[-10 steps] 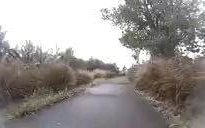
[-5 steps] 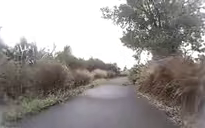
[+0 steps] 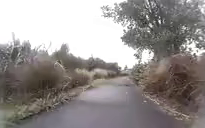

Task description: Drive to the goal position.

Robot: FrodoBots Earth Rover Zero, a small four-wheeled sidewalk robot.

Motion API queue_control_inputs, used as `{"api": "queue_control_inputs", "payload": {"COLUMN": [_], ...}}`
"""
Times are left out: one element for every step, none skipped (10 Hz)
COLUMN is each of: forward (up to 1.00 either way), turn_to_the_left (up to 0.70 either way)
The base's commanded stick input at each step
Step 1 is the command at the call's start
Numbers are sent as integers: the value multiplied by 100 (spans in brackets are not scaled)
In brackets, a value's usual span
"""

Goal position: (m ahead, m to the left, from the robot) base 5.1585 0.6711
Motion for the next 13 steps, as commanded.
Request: {"api": "queue_control_inputs", "payload": {"forward": [85,85,85,85,85,85,85,85,85,85,85,85,85], "turn_to_the_left": [-23,0,0,0,0,0,0,0,0,0,0,0,0]}}
